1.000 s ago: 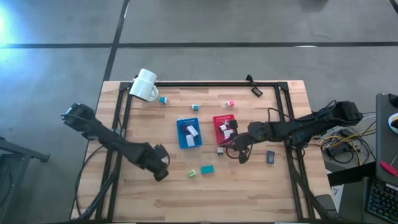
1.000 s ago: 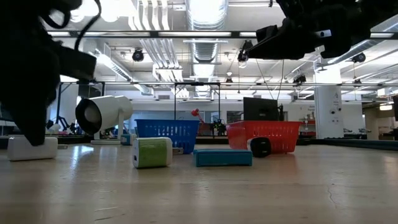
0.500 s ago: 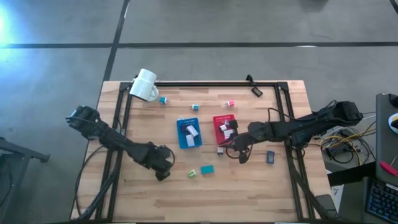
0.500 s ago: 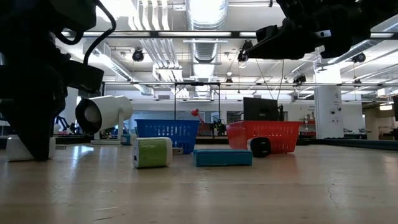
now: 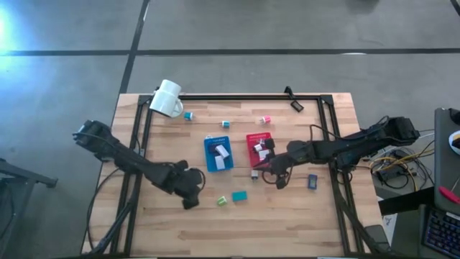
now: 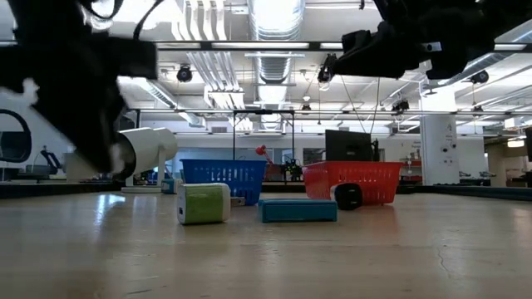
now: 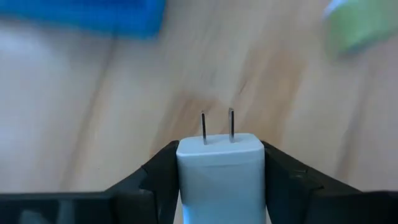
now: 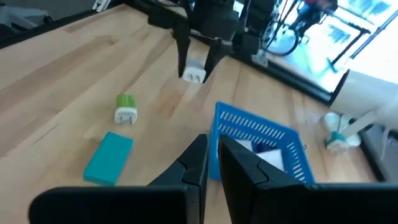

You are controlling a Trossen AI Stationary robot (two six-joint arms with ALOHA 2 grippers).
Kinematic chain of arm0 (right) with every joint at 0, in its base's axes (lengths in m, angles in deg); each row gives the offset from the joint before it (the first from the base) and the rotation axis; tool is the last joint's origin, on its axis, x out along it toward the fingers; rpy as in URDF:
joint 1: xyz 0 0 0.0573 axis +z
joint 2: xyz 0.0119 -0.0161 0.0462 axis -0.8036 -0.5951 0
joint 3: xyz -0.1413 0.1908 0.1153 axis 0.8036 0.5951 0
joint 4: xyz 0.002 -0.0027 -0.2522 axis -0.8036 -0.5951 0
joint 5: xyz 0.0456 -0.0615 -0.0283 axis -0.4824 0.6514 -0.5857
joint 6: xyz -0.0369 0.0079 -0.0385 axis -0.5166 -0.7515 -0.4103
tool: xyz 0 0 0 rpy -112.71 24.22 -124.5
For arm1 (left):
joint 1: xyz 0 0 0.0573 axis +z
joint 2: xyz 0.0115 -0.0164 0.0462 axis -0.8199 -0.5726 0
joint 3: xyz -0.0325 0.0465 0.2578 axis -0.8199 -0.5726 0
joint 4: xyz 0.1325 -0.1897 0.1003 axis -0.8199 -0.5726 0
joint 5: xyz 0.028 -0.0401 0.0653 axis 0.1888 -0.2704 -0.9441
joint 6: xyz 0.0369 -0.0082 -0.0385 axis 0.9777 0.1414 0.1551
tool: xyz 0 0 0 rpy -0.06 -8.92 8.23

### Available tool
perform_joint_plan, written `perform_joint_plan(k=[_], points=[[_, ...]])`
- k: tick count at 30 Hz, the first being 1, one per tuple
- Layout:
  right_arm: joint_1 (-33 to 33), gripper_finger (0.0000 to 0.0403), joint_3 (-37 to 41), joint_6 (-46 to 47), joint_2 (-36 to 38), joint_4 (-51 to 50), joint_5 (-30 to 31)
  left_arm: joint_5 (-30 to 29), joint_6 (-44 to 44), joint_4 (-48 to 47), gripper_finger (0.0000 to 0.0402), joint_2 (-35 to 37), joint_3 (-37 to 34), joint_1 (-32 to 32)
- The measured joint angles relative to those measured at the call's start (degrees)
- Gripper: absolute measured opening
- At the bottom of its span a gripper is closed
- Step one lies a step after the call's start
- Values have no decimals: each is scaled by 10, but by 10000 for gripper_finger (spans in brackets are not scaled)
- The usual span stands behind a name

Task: Pick & Place Office items
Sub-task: Put the white charger adapter into the red bin

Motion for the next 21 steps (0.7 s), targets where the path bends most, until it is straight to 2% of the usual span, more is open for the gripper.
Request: perform_joint_plan(k=[3, 5, 7, 9, 10, 12, 13, 15, 16, 19, 21], points=[[2, 34, 0, -17, 0, 33, 27, -71, 57, 59, 178, 39, 5, -1], [7, 34, 0, -36, 0, 47, 51, -133, 111, 139, 178, 71, -6, -2], [19, 34, 0, -81, 0, 50, 83, -155, 195, 238, 178, 104, -34, -1], [38, 34, 0, -144, 0, 56, 161, -139, 293, 374, 178, 142, -71, 11], [49, 34, 0, -172, 0, 73, 222, -118, 333, 441, 178, 165, -88, 22], [67, 34, 0, -223, 0, 136, 326, -66, 379, 542, 178, 208, -118, 56], [73, 34, 0, -247, 0, 173, 351, -37, 386, 568, 178, 229, -129, 78], [82, 34, 1, -284, 0, 243, 350, 10, 371, 584, 178, 261, -140, 125], [85, 34, 1, -295, 0, 270, 330, 32, 356, 588, 178, 272, -141, 148], [85, 34, 1, -309, 1, 288, 228, 109, 324, 609, 178, 282, -142, 202], [80, 34, 2, -316, 0, 281, 180, 150, 309, 633, 178, 273, -138, 218]])
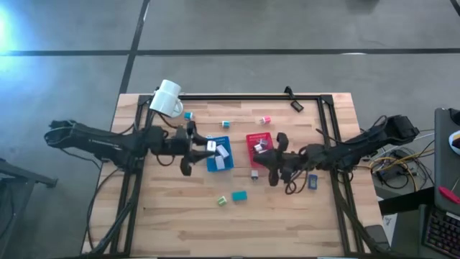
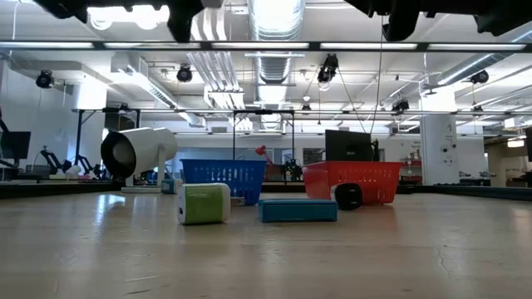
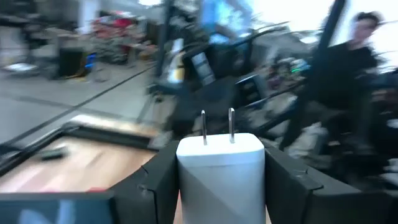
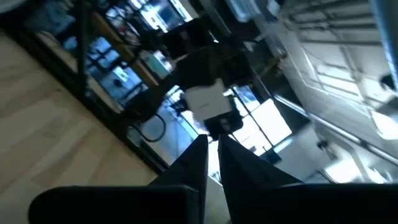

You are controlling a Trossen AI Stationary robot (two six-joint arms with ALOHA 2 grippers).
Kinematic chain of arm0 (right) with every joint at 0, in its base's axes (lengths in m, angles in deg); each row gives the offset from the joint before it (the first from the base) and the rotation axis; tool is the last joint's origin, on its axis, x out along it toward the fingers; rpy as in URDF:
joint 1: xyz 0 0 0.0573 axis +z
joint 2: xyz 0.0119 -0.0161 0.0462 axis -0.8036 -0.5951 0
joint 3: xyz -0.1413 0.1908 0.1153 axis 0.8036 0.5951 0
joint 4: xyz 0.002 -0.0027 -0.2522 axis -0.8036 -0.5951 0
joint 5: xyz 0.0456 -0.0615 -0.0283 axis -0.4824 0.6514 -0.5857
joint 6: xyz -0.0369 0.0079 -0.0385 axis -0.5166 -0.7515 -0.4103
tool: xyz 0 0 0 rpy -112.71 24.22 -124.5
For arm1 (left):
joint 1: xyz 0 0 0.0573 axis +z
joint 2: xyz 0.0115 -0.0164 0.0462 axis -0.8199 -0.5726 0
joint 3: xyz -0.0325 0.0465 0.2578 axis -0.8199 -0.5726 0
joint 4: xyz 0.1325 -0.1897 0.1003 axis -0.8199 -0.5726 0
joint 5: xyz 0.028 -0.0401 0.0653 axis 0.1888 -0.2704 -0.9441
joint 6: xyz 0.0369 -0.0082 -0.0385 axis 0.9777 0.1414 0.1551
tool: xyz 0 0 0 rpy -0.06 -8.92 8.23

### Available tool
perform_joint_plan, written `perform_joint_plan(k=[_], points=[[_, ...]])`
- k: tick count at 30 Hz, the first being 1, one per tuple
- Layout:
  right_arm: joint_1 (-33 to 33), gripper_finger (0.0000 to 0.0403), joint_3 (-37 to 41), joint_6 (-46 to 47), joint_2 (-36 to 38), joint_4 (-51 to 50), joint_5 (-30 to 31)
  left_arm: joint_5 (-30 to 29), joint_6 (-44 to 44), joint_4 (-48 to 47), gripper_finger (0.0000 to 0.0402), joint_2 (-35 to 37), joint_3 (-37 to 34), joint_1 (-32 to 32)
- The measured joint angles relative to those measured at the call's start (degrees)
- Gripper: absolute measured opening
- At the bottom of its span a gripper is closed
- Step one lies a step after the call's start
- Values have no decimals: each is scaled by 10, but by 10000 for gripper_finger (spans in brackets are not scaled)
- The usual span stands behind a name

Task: Pick & Place Office items
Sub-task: Put the white charger adapter into the red bin

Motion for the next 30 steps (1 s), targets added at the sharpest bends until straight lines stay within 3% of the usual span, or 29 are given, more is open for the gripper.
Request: perform_joint_plan(k=[7, 10, 16, 22, 30], points=[[16, 54, -8, 4, 1, -22, -16, 42, -16, 41, 178, -39, 26, -5], [27, 91, -30, 10, 1, -64, -12, 47, -23, 51, 178, -61, 44, -8], [37, 184, -75, 58, 1, -134, 59, 45, -52, 104, 178, -138, 90, -12], [42, 263, -87, 69, 1, -140, 84, 41, -70, 111, 178, -205, 143, -14], [42, 297, -86, 65, 1, -127, 103, 10, -71, 113, 178, -254, 181, -15]])
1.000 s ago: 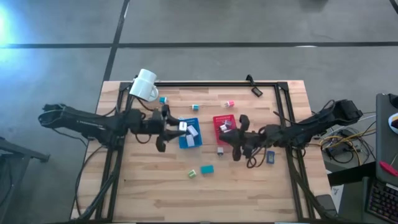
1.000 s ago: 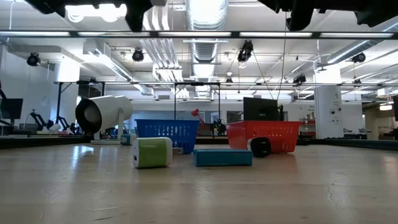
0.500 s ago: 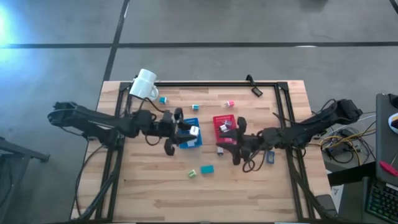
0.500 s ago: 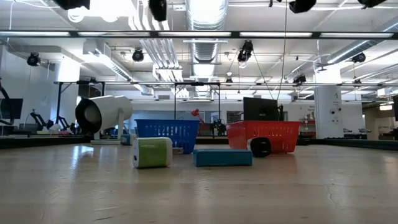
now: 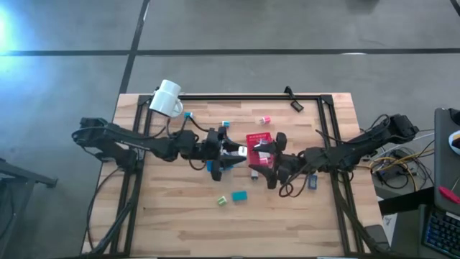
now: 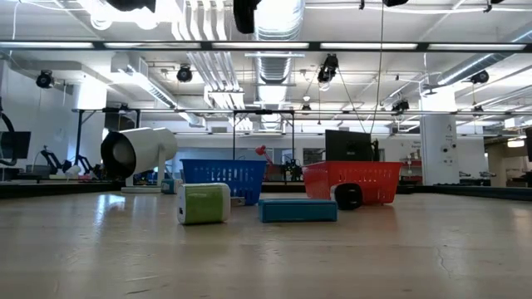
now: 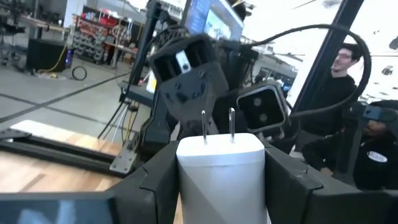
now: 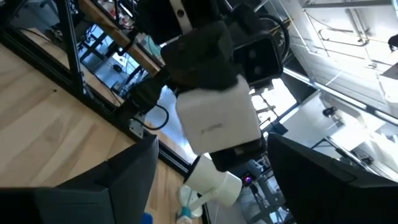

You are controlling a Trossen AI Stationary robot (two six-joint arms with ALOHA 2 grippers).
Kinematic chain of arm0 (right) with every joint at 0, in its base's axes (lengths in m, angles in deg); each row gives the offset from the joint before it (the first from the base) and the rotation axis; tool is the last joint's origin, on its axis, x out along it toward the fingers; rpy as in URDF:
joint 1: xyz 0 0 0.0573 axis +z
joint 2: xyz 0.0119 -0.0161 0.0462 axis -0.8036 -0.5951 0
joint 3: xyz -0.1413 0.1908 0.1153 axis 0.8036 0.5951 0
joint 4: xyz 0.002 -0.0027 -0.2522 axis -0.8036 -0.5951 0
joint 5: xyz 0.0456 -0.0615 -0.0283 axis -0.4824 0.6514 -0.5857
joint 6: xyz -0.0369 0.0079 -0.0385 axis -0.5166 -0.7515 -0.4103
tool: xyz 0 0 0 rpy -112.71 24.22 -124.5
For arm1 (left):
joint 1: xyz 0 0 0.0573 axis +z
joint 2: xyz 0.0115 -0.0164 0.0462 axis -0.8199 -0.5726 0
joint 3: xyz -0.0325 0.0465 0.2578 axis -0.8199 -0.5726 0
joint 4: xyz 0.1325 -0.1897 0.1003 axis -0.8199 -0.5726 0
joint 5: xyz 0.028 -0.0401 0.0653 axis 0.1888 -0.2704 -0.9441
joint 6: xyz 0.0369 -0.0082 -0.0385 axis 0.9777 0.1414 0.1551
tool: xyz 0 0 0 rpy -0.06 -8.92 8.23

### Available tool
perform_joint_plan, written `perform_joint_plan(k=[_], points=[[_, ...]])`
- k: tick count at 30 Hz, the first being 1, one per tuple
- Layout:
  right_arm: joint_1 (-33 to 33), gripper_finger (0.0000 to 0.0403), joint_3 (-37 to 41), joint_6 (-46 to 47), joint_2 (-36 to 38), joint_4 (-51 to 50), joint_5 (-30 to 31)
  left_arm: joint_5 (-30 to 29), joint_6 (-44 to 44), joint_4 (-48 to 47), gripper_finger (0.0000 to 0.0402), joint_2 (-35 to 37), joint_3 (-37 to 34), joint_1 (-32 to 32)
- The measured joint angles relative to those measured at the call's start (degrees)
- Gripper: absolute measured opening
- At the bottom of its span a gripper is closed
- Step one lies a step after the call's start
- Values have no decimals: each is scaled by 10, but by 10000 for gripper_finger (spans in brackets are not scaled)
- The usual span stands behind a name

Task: Pick & Place Office items
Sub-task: Put the white charger adapter into the red bin

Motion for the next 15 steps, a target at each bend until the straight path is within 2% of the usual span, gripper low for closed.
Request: perform_joint_plan(k=[15], points=[[0, 276, 1, -5, 0, 11, 0, -10, 2, 1, 177, -35, 25, 1]])
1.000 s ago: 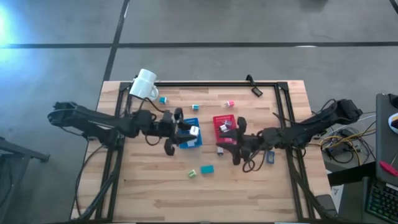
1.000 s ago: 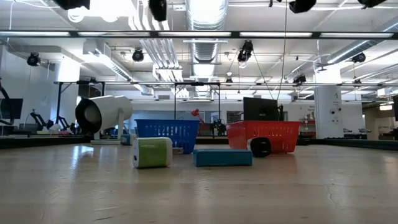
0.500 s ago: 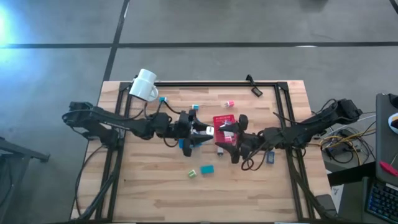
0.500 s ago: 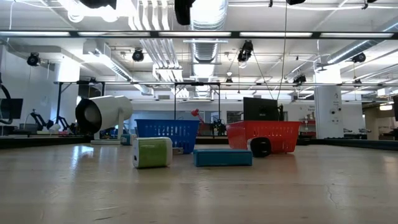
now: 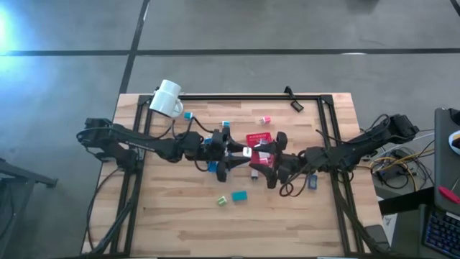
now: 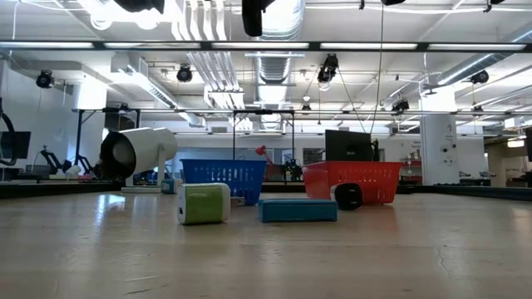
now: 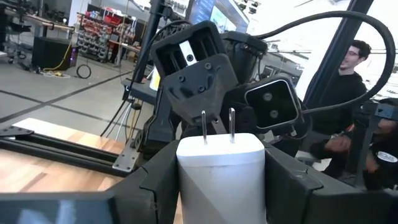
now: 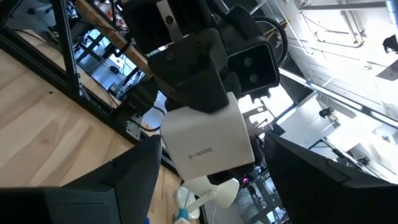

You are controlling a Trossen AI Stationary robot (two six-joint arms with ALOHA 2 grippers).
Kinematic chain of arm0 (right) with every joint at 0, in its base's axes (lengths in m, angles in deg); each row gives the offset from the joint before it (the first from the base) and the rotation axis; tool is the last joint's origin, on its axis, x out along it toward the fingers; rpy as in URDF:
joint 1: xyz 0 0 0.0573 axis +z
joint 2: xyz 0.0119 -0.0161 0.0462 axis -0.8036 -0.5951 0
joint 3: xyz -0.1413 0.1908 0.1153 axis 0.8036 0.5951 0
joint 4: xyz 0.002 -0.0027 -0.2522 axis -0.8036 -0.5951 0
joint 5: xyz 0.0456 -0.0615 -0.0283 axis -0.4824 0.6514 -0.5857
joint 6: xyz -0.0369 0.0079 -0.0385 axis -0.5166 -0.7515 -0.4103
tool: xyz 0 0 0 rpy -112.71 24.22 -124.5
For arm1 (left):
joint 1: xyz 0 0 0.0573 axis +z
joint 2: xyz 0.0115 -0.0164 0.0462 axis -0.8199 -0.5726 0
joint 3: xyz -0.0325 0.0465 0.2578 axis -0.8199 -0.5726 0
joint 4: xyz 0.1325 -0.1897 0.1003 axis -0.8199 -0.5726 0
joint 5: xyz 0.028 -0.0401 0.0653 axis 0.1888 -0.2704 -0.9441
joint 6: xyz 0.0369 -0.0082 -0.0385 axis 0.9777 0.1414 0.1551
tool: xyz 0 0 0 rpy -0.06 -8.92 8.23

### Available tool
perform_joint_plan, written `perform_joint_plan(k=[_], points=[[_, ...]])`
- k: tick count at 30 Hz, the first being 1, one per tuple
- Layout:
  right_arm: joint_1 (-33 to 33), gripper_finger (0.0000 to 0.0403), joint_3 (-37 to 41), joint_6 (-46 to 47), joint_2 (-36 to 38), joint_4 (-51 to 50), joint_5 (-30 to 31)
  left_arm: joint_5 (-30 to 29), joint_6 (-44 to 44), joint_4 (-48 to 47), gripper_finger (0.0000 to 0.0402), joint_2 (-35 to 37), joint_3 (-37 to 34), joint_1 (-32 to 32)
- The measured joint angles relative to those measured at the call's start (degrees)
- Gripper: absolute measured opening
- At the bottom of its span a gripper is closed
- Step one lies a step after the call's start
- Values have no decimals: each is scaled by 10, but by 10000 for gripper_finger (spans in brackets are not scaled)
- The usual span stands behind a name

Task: Pick & Place Office items
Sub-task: Put the white charger adapter into the red bin

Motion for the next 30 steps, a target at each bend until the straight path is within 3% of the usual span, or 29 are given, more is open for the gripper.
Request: perform_joint_plan(k=[14, 23, 30], points=[[0, 264, -1, -26, -26, 44, -17, -3, 0, -2, 177, -6, 14, 3], [1, 247, 0, -101, -87, 143, 28, 0, -1, -4, 177, -6, 14, 3], [5, 222, 0, -97, -87, 135, 47, -2, -6, -6, 177, -6, 10, 4]])
